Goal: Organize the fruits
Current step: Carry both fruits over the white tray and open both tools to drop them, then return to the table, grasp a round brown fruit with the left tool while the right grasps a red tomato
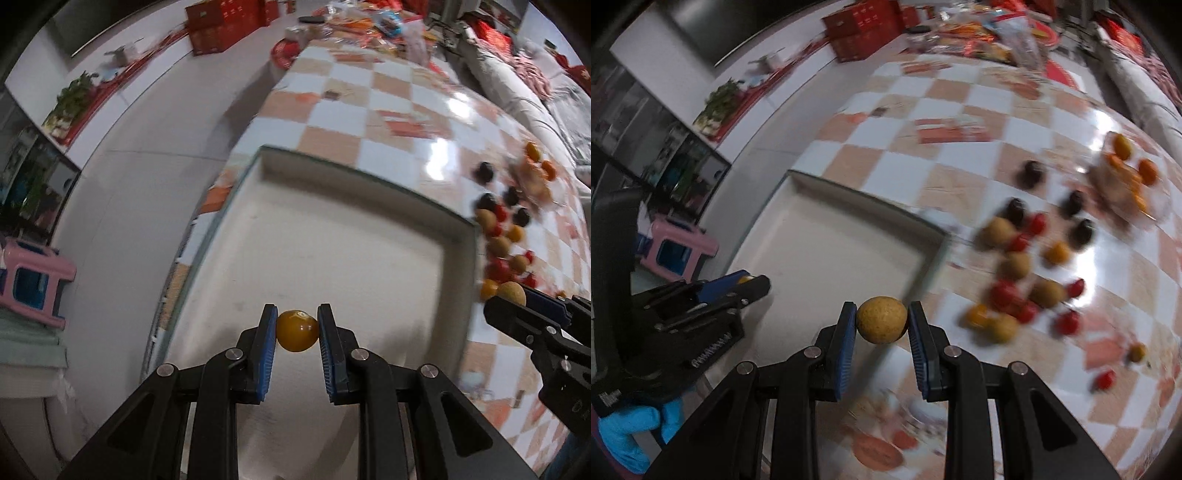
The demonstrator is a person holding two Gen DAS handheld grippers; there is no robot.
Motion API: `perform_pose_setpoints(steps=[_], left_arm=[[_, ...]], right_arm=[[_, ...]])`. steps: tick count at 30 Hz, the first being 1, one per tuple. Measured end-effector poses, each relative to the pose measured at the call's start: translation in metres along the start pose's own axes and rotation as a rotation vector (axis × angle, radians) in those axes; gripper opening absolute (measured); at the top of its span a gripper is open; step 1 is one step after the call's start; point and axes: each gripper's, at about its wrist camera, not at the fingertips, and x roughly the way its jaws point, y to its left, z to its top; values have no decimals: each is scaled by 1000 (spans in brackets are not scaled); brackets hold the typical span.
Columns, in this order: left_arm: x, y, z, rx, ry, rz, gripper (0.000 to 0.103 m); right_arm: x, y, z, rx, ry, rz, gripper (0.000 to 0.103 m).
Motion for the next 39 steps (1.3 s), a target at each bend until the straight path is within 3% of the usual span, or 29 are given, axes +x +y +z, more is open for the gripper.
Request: perform_pose_setpoints(steps=[8, 17, 21, 22, 23, 25, 26, 30, 39], left_arm=[[34, 21, -5, -10, 55, 12, 24], [34, 20, -5, 28, 25, 0, 24], [33, 19, -6, 44, 24, 0, 26], [33, 20, -7, 40, 24, 10, 36], [33, 22, -6, 33, 23, 25, 56], [31, 28, -7, 8, 10, 45, 77], [29, 30, -7, -2, 4, 22, 77], [27, 27, -8, 23, 11, 17, 77], [11, -8, -20, 67, 37, 22, 77]], right_arm=[[53, 22, 15, -14, 83, -3, 30], [77, 27, 21, -35, 127, -60, 31], [77, 29, 20, -40, 129, -48, 56], [76, 28, 20, -39, 124, -55, 56], [74, 26, 20, -34, 120, -63, 56], [70, 21, 19, -11, 122, -52, 59], [66, 18, 18, 5, 117, -33, 60], [50, 16, 20, 9, 87, -11, 82], [6, 0, 2, 70, 33, -18, 90]])
